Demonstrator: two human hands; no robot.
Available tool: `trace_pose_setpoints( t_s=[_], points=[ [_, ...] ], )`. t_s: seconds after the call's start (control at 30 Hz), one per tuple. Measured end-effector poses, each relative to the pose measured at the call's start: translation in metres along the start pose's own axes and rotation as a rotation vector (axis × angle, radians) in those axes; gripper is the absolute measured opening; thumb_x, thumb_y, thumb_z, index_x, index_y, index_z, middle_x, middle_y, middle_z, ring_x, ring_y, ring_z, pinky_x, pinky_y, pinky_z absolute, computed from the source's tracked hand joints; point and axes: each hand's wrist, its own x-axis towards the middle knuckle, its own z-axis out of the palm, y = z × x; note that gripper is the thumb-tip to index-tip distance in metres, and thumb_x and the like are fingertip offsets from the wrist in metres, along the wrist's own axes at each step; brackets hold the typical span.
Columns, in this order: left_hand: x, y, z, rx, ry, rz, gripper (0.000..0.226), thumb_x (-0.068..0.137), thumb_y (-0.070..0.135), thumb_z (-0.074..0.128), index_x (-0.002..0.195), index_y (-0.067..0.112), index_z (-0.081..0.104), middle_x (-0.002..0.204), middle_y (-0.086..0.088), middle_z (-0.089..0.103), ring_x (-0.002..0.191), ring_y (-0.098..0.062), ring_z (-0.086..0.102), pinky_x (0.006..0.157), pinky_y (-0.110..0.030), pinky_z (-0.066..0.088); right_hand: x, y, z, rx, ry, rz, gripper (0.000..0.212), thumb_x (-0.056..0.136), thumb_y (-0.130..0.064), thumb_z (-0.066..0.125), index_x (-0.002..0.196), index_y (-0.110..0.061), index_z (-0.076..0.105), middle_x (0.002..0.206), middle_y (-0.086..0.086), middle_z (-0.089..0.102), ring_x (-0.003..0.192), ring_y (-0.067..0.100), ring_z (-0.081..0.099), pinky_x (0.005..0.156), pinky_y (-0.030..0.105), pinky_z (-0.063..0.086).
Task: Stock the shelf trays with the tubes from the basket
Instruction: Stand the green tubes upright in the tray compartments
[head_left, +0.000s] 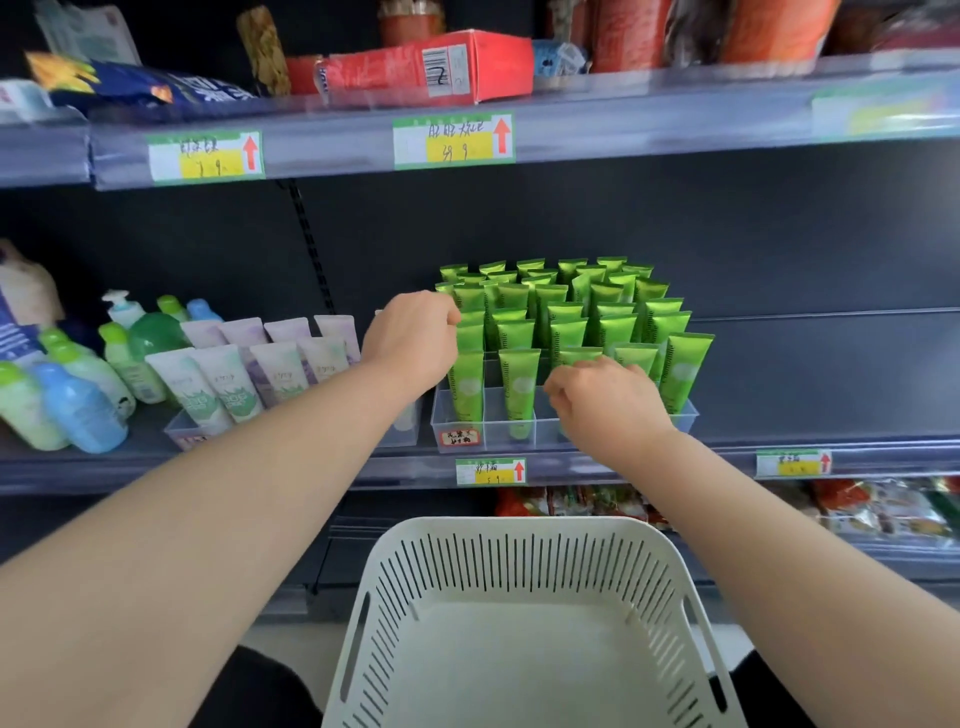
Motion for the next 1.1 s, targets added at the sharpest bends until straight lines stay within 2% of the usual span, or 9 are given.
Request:
trace_pose_setpoints(
  t_s=[0.2, 0.37, 0.53, 0.67, 0.77, 0.83, 0.9, 1.0, 1.1],
  points=[
    [-0.035, -0.008, 0.006, 0.01, -0.043, -0.055, 0.029, 0.093, 0.008, 0.048, 0.11, 0.02, 0.068, 0.112, 0.0, 0.068, 0.101, -0.024, 0.06, 0.074, -0.031, 0.047, -0.022, 0.007, 0.017, -0.055, -0.092, 0.03, 0.032, 0.096, -0.028, 0.046, 0.126, -0.021, 0.052, 0.118, 0.001, 0.058, 0.112, 0.025, 0.048, 0.085, 0.039, 0.041],
    [-0.055, -0.013, 0.023, 0.078, -0.207, -0.14, 0.027, 0.088, 0.003, 0.053, 0.105, 0.014, 0.07, 0.111, -0.005, 0.067, 0.1, -0.029, 0.06, 0.073, -0.035, 0.048, -0.032, 0.014, 0.034, -0.141, -0.141, 0.054, 0.039, 0.092, -0.022, 0.05, 0.13, -0.019, 0.043, 0.121, 0.001, 0.052, 0.112, 0.024, 0.045, 0.08, 0.036, 0.038],
    [-0.066, -0.011, 0.042, 0.05, -0.342, -0.188, 0.031, 0.092, 0.008, 0.055, 0.123, 0.011, 0.059, 0.122, -0.008, 0.061, 0.107, -0.028, 0.057, 0.074, -0.033, 0.042, -0.036, 0.02, 0.046, -0.15, -0.136, 0.052, 0.055, 0.092, -0.026, 0.052, 0.142, -0.02, 0.03, 0.133, 0.0, 0.043, 0.12, 0.024, 0.041, 0.09, 0.038, 0.038],
    [-0.068, -0.008, 0.054, 0.069, -0.379, -0.234, 0.032, 0.093, 0.009, 0.053, 0.125, 0.009, 0.053, 0.123, -0.011, 0.058, 0.108, -0.03, 0.056, 0.071, -0.035, 0.04, -0.038, 0.025, 0.055, -0.118, -0.146, 0.068, 0.059, 0.096, -0.039, 0.043, 0.147, -0.018, 0.022, 0.142, 0.0, 0.037, 0.127, 0.023, 0.036, 0.096, 0.04, 0.035],
    [-0.066, -0.006, 0.061, 0.05, -0.414, -0.249, 0.034, 0.094, 0.01, 0.051, 0.128, 0.007, 0.05, 0.124, -0.013, 0.057, 0.108, -0.031, 0.056, 0.074, -0.037, 0.044, -0.038, 0.028, 0.061, -0.077, -0.156, 0.091, 0.061, 0.096, -0.047, 0.039, 0.148, -0.018, 0.024, 0.144, -0.001, 0.035, 0.131, 0.022, 0.033, 0.098, 0.041, 0.034],
    [-0.067, -0.005, 0.066, 0.03, -0.416, -0.256, 0.033, 0.094, 0.011, 0.052, 0.127, 0.005, 0.05, 0.121, -0.014, 0.058, 0.1, -0.029, 0.055, 0.076, -0.038, 0.044, -0.039, 0.031, 0.064, -0.062, -0.151, 0.102, 0.061, 0.096, -0.049, 0.038, 0.147, -0.018, 0.025, 0.145, -0.002, 0.034, 0.132, 0.021, 0.031, 0.098, 0.042, 0.034],
    [-0.067, -0.004, 0.07, 0.022, -0.402, -0.267, 0.024, 0.093, 0.01, 0.053, 0.118, 0.007, 0.051, 0.114, -0.014, 0.058, 0.089, -0.026, 0.049, 0.072, -0.037, 0.042, -0.04, 0.033, 0.066, -0.051, -0.141, 0.112, 0.062, 0.095, -0.051, 0.038, 0.146, -0.018, 0.026, 0.147, -0.002, 0.032, 0.134, 0.021, 0.029, 0.099, 0.041, 0.033],
    [-0.067, -0.002, 0.072, 0.026, -0.377, -0.302, 0.011, 0.092, 0.009, 0.055, 0.098, 0.011, 0.045, 0.108, -0.012, 0.057, 0.084, -0.025, 0.046, 0.069, -0.036, 0.039, -0.04, 0.035, 0.068, -0.048, -0.132, 0.111, 0.06, 0.095, -0.052, 0.037, 0.143, -0.018, 0.03, 0.145, -0.002, 0.034, 0.133, 0.02, 0.031, 0.099, 0.041, 0.034],
    [-0.066, 0.0, 0.073, 0.01, -0.368, -0.336, 0.017, 0.092, 0.009, 0.055, 0.107, 0.009, 0.05, 0.11, -0.012, 0.057, 0.085, -0.024, 0.046, 0.068, -0.036, 0.039, -0.039, 0.036, 0.069, -0.041, -0.124, 0.107, 0.058, 0.094, -0.053, 0.038, 0.141, -0.018, 0.033, 0.141, -0.002, 0.037, 0.131, 0.02, 0.033, 0.098, 0.041, 0.035]
  ],
)
